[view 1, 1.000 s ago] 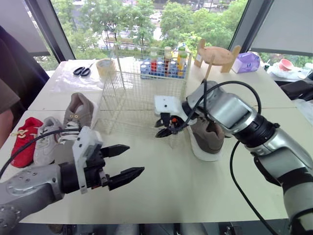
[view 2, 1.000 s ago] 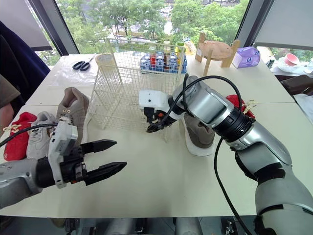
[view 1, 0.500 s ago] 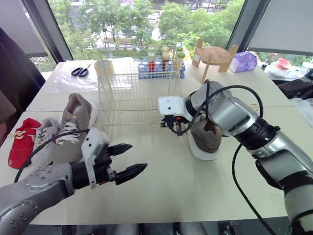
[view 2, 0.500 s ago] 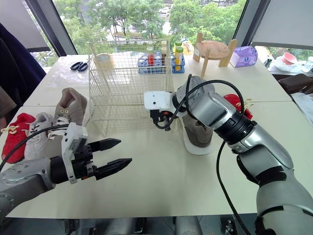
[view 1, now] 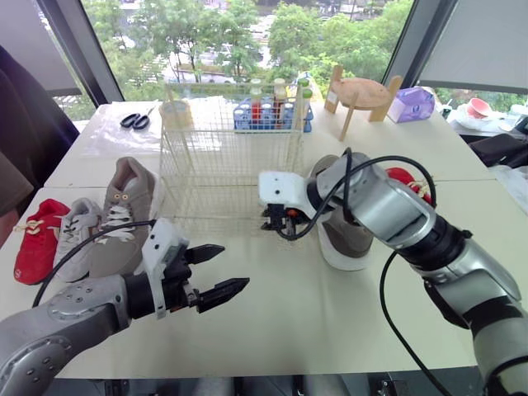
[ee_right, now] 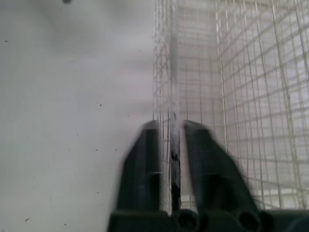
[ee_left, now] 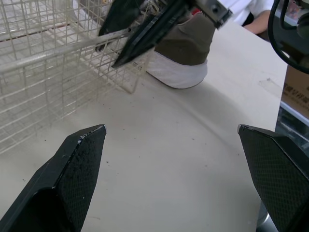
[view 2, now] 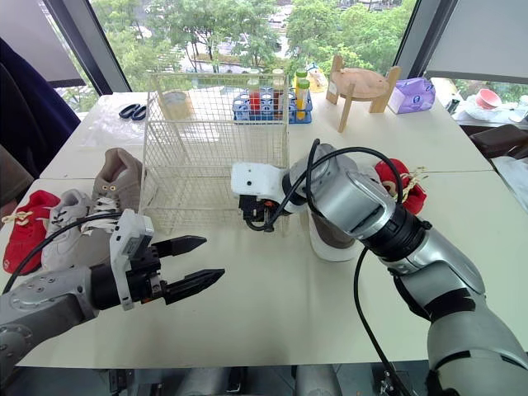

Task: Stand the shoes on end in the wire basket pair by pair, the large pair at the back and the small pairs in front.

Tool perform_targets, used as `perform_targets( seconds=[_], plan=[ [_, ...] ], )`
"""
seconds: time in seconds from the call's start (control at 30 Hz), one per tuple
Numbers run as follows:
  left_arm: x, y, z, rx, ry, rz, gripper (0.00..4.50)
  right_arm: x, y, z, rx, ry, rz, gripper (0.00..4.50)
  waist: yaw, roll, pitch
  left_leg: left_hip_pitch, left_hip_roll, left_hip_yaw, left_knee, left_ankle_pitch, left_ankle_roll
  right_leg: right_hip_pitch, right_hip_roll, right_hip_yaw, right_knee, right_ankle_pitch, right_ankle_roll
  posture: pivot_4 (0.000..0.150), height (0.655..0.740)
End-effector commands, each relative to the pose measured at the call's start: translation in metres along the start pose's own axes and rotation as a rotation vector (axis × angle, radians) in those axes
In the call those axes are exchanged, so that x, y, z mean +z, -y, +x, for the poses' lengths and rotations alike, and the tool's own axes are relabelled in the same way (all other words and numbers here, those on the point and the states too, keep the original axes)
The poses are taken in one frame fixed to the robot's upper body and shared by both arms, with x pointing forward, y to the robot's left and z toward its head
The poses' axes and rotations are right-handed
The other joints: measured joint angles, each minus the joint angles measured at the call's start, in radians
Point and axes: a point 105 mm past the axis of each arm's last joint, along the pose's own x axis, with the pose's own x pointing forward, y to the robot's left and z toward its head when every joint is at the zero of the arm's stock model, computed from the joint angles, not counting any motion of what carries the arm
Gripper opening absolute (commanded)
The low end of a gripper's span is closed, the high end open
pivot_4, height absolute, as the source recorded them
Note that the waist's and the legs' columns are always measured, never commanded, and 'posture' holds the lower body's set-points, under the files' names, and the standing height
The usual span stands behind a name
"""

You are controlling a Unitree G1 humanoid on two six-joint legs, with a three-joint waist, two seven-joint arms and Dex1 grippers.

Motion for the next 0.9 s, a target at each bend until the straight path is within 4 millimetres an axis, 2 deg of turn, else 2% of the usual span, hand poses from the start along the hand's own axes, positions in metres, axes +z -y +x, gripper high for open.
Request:
perform_targets(
  seconds=[0.03, 0.1, 0.2, 0.23, 0.3, 0.33, 0.4, 0.43, 0.47, 0.57, 0.7, 0.8, 0.9],
  plan=[
    [0.0, 0.003, 0.0, -0.021, 0.005, -0.001, 4.5, 0.021, 0.009, -0.025, -0.044, 0.098, -0.012, 2.55, 0.001, 0.0, 0.0, 0.0, 0.0, 0.0, 0.0, 0.0, 0.0, 0.0, 0.0, 0.0, 0.0, 0.0, 0.0, 0.15, 0.74],
    [-0.001, 0.002, -0.001, -0.024, -0.003, -0.004, 4.5, 0.04, 0.014, -0.048, -0.024, 0.223, 0.117, 2.55, 0.001, 0.0, 0.0, 0.0, 0.0, 0.0, 0.0, 0.0, 0.0, 0.0, 0.0, 0.0, 0.0, 0.0, 0.0, 0.15, 0.74],
    [0.002, 0.001, -0.003, -0.042, 0.008, -0.026, 4.5, 0.054, 0.042, -0.104, -0.116, 0.515, 0.381, 2.55, 0.002, 0.0, 0.0, 0.0, 0.0, 0.0, 0.0, 0.0, 0.0, 0.0, 0.0, 0.0, 0.0, 0.0, 0.0, 0.15, 0.74],
    [0.003, 0.002, -0.004, -0.048, 0.012, -0.032, 4.5, 0.053, 0.051, -0.122, -0.17, 0.623, 0.463, 2.55, 0.003, 0.0, 0.0, 0.0, 0.0, -0.001, 0.0, 0.0, 0.0, 0.0, 0.0, 0.0, 0.0, 0.0, 0.0, 0.15, 0.74],
    [0.004, 0.003, -0.003, -0.06, 0.016, -0.04, 4.5, 0.034, 0.061, -0.149, -0.343, 0.77, 0.539, 2.55, 0.009, -0.002, -0.001, 0.0, 0.0, -0.002, 0.0, 0.0, 0.0, 0.001, 0.0, 0.0, 0.0, 0.0, 0.0, 0.15, 0.74],
    [0.007, 0.003, -0.001, -0.063, 0.031, -0.047, 4.5, 0.018, 0.061, -0.153, -0.424, 0.774, 0.585, 2.82, 0.016, -0.004, -0.003, 0.0, 0.0, -0.002, 0.0, 0.0, 0.0, 0.002, -0.001, 0.0, 0.0, 0.0, -0.001, 0.15, 0.74],
    [0.013, 0.012, 0.005, -0.136, 0.066, -0.087, 4.5, -0.028, 0.05, -0.146, -0.574, 0.682, 0.647, 3.35, 0.027, -0.007, -0.005, 0.0, 0.0, -0.003, 0.0, 0.0, 0.0, 0.003, -0.005, -0.001, -0.002, 0.0, -0.001, 0.15, 0.74],
    [0.014, 0.018, 0.009, -0.173, 0.075, -0.103, 4.5, -0.05, 0.042, -0.141, -0.635, 0.627, 0.665, 3.84, 0.029, -0.007, -0.006, 0.0, -0.002, -0.003, -0.001, 0.0, 0.0, 0.003, -0.006, -0.001, -0.003, 0.0, -0.001, 0.15, 0.74],
    [0.014, 0.022, 0.013, -0.194, 0.08, -0.116, 4.5, -0.062, 0.033, -0.139, -0.682, 0.603, 0.676, 4.4, 0.026, -0.005, -0.005, 0.0, -0.002, -0.003, 0.0, -0.001, 0.001, 0.004, -0.006, -0.002, -0.003, 0.0, -0.001, 0.15, 0.74],
    [0.011, 0.031, 0.024, -0.242, 0.072, -0.136, 4.5, -0.072, 0.016, -0.136, -0.814, 0.641, 0.739, 4.46, 0.018, 0.002, -0.003, -0.001, -0.004, 0.001, 0.0, 0.0, 0.002, 0.002, -0.008, 0.001, -0.001, 0.001, 0.0, 0.15, 0.74],
    [0.006, 0.035, 0.031, -0.27, 0.051, -0.153, 4.5, -0.079, -0.009, -0.123, -0.929, 0.61, 0.781, 4.46, 0.001, 0.002, -0.003, 0.001, 0.0, 0.0, 0.0, 0.0, 0.002, 0.001, 0.001, 0.001, 0.001, 0.002, 0.003, 0.15, 0.74],
    [0.0, 0.032, 0.032, -0.273, 0.027, -0.159, 4.5, -0.09, -0.027, -0.11, -0.968, 0.562, 0.825, 4.46, 0.002, 0.002, -0.003, 0.002, 0.002, -0.002, 0.0, 0.0, 0.002, 0.003, 0.004, 0.0, 0.002, 0.0, 0.0, 0.15, 0.74],
    [-0.005, 0.026, 0.032, -0.262, 0.002, -0.147, 4.5, -0.11, -0.042, -0.096, -1.001, 0.495, 0.891, 4.46, 0.003, 0.002, -0.004, 0.002, 0.002, -0.001, 0.001, 0.0, 0.002, 0.003, 0.005, 0.001, 0.002, 0.0, 0.0, 0.15, 0.74]
  ],
)
